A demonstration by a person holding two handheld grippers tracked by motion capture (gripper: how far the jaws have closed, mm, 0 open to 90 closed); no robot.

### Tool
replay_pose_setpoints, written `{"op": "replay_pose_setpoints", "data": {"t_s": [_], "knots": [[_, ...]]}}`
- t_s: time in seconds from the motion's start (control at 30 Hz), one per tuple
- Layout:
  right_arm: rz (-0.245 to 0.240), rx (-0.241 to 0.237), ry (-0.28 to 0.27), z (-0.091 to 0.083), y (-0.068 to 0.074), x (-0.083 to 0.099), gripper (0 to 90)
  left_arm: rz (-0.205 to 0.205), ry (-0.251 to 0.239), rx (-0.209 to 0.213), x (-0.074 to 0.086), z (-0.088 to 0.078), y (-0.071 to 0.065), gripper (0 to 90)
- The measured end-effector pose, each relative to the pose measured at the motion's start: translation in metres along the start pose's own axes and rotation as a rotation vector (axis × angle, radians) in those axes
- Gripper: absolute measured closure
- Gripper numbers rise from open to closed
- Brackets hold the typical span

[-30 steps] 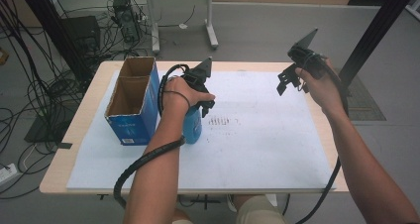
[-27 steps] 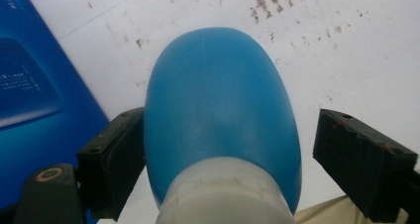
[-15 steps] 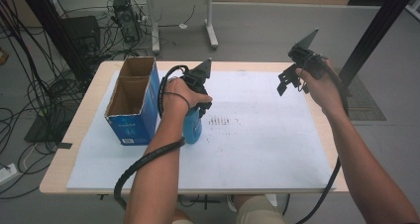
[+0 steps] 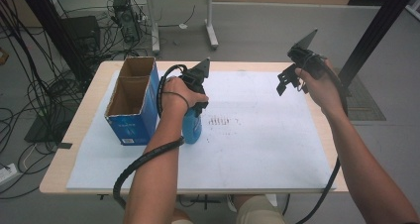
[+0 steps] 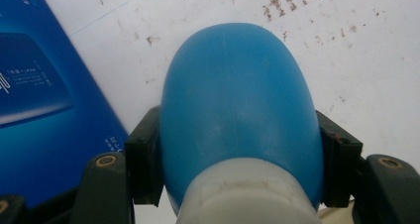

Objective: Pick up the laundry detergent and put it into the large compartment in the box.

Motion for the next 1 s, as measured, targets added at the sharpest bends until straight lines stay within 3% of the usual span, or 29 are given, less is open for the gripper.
{"op": "replay_pose_setpoints", "data": {"t_s": [1.0], "knots": [[-0.005, 0.0, 0.009, 0.0018, 0.0011, -0.0025, 7.5, 0.003, 0.003, 0.0, -0.0009, -0.0002, 0.0004, 36.4]]}}
Point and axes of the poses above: each handheld gripper's, and its own axes: z roughly forward along the jaws, x roughly out of its underside, y roughly to its left, the point moved 3 cm from there along z, roughly forward along the jaws, and after that the axes turned 12 degrees about -z, right-handed, at the moved point
